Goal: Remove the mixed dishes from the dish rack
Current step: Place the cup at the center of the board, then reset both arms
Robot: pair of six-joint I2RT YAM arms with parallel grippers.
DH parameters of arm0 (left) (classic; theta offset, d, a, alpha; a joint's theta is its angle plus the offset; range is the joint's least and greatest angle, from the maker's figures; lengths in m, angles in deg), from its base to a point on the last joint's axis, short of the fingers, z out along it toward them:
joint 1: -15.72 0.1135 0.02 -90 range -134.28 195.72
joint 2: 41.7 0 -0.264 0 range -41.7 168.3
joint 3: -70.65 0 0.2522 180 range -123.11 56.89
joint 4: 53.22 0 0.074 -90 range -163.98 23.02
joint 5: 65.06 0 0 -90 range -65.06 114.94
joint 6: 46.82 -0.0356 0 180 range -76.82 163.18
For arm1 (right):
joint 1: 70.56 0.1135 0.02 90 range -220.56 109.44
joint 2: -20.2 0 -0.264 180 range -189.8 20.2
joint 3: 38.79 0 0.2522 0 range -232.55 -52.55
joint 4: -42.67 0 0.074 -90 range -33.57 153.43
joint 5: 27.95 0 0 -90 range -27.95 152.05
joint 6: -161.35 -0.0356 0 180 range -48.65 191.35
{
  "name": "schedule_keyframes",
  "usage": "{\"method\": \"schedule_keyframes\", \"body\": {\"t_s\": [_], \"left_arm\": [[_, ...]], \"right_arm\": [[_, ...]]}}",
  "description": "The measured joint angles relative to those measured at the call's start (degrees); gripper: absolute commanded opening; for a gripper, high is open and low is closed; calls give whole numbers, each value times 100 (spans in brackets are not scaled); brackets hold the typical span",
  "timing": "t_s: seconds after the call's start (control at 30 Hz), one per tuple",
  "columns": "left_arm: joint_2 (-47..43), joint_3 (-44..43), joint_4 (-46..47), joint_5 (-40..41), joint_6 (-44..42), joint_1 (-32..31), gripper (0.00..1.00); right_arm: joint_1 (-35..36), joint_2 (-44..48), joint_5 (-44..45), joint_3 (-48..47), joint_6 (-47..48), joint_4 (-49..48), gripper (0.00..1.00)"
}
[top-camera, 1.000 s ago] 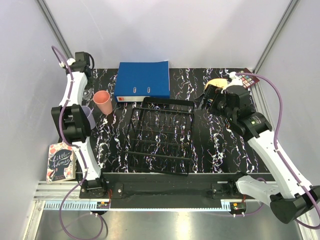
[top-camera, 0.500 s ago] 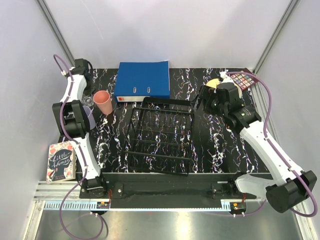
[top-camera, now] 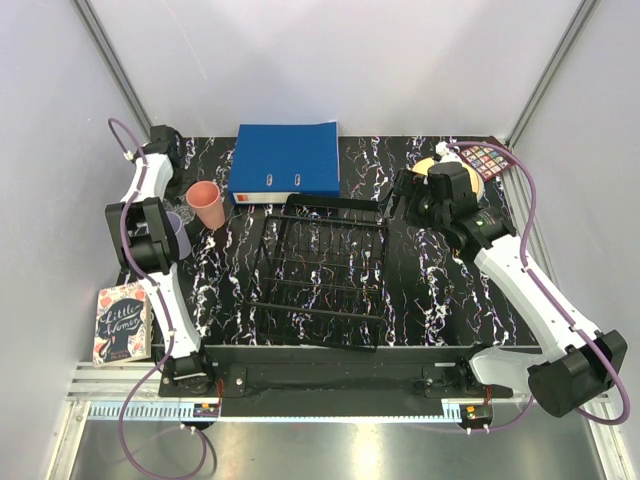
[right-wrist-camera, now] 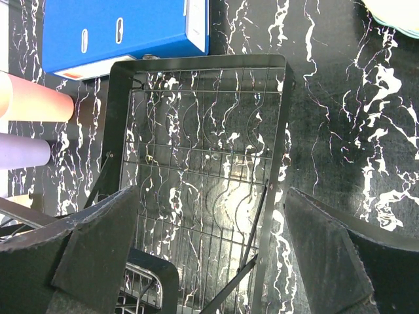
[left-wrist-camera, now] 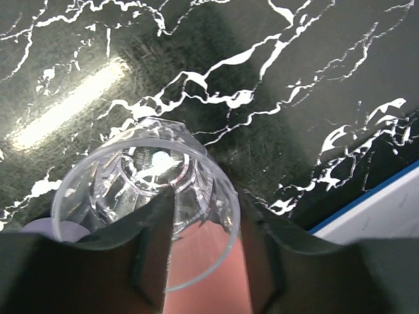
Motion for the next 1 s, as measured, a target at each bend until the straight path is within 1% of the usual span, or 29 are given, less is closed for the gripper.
{"method": "schedule_keyframes", "body": {"t_s": [0.03,0.1,0.13,0.23,0.3,0.37,0.57,0.63,0.73,0.83,1.0], "left_arm": [[2,2,0,-7,24,15,58],[2,2,15,-17,70,48,63],[0,2,17,-15,96,59,68],[0,-59,-44,-17,199,68,75],[-2,-243,-85,-28,358,74,85],[-4,-481,-92,-72,494,72,99],[-223,-1744,-127,-101,896,-92,99],[-516,-2039,-129,-87,970,-254,99],[-1189,-2210,-160,-61,1005,-710,99],[-1882,-2227,-175,-11,970,-1508,99],[-2579,-2114,-216,323,667,-3270,99]], "right_arm": [[0,0,0,-2,0,0,100],[0,-2,-2,-9,0,0,100],[0,-4,-2,-11,0,0,100],[0,-26,-4,-35,0,-2,100],[0,-52,-17,-70,-2,-2,99],[2,-72,-26,-94,0,-15,100],[28,-149,-17,-223,4,-44,100],[37,-168,-15,-291,11,-46,100],[44,-190,15,-396,44,-42,100],[52,-227,35,-509,98,-44,100],[116,-271,140,-573,186,-22,100]]}}
